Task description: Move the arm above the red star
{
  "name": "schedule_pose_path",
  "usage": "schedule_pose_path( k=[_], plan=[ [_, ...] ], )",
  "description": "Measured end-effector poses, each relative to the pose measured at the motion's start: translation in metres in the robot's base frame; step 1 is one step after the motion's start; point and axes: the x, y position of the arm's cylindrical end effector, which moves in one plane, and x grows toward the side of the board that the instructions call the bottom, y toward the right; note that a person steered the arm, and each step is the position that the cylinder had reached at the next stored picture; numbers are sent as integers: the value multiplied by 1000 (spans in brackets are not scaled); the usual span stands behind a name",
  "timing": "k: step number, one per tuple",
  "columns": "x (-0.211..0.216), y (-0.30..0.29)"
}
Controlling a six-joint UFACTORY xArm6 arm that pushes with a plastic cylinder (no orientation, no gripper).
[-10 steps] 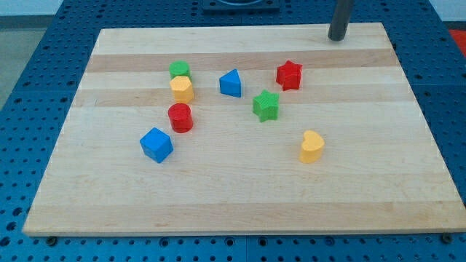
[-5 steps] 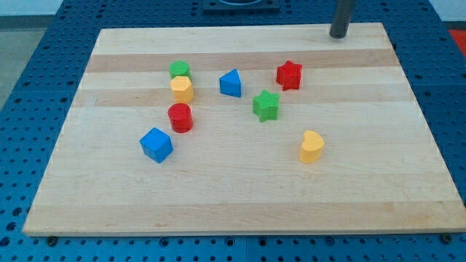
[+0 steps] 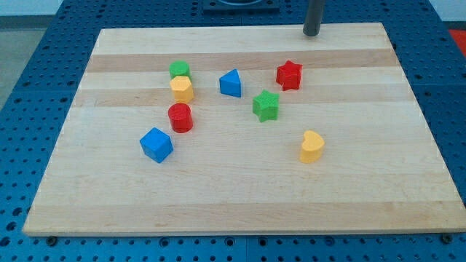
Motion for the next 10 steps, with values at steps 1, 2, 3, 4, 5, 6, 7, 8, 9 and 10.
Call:
schedule_pose_path(
  k=[1,2,3,4,5,6,7,8,9,10],
  plan=[
    [1,-75],
    [3,-105],
    [9,10],
    [13,105],
    [27,48],
    [35,-30],
    [35,-54],
    [59,-18],
    [97,55],
    [81,64]
  ],
)
